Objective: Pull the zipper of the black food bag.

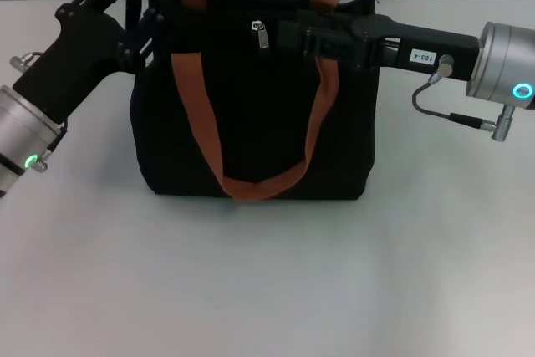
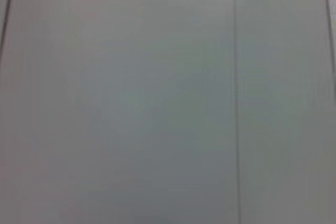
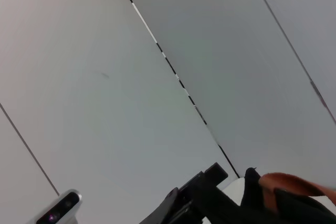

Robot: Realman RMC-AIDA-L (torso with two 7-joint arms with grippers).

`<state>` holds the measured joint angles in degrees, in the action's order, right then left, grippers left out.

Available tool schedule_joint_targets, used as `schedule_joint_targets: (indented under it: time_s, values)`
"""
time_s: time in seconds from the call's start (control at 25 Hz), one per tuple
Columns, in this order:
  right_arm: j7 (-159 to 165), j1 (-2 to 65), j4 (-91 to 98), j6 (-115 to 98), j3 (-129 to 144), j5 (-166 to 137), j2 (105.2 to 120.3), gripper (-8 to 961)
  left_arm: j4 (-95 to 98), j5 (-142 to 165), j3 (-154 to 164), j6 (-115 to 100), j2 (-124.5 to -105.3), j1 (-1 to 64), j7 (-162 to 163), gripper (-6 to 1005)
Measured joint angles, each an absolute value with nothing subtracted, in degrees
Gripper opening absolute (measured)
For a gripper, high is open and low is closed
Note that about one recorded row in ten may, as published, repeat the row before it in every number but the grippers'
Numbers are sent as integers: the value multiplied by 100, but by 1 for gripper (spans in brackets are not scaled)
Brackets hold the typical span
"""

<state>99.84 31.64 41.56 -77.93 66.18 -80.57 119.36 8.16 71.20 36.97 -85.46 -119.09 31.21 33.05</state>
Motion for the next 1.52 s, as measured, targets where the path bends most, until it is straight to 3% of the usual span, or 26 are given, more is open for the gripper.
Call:
schedule_joint_targets:
  time_s: [0.96,1.52]
  values:
    - [9984,3252,3898,-7765,6612,-7997,11926,651,2479,7189,4956,-8332,-11917,2421,2713,557]
    - [9984,3229,3856,-7767,6550,-7997,11927,652,3359,7128,5789,-7591,-11876,2362,3855,558]
